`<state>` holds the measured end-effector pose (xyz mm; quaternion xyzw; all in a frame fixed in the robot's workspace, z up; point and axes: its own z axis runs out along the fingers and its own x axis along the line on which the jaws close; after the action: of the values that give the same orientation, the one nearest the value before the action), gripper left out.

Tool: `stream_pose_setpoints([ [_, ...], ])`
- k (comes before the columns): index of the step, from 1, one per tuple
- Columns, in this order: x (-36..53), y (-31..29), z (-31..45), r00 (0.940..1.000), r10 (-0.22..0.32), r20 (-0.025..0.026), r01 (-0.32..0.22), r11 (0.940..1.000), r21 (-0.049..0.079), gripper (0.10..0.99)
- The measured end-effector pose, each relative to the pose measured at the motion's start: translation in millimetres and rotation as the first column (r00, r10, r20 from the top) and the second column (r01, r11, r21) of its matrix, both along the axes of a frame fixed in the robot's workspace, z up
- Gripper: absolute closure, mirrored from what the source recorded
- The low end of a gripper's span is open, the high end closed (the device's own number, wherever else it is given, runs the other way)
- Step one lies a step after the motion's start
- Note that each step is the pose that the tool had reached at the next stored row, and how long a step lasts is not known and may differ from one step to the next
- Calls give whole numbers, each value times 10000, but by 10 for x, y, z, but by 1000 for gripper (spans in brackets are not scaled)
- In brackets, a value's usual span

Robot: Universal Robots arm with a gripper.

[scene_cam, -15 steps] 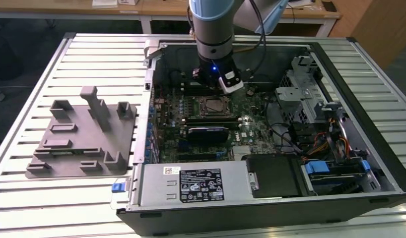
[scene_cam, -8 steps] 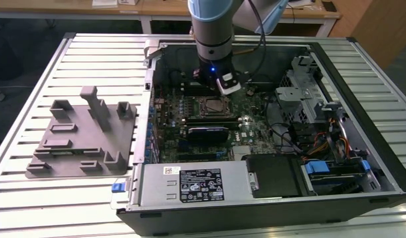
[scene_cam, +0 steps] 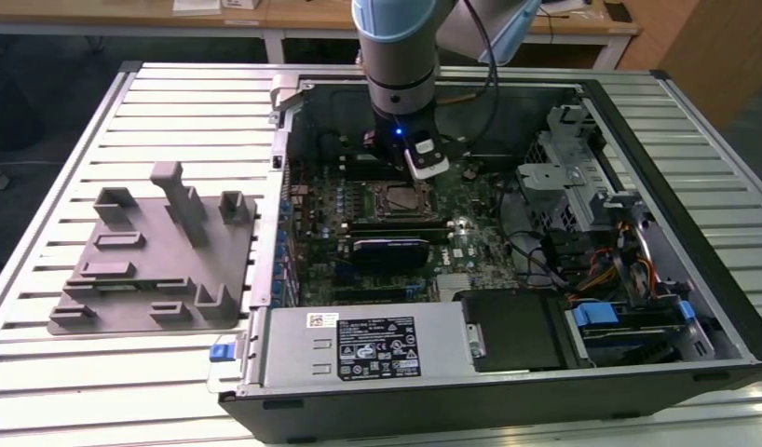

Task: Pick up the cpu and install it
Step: 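Install the first cpu locking lever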

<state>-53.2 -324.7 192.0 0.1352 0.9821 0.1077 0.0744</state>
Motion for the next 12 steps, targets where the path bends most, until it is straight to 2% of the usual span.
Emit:
stream_pose_setpoints([
  [4,0,0,16,10000,0,2,0,10000,2,980],
  [9,0,0,97,10000,1,0,-1,10000,2,980],
  [12,0,0,106,10000,1,2,-1,10000,4,980],
])
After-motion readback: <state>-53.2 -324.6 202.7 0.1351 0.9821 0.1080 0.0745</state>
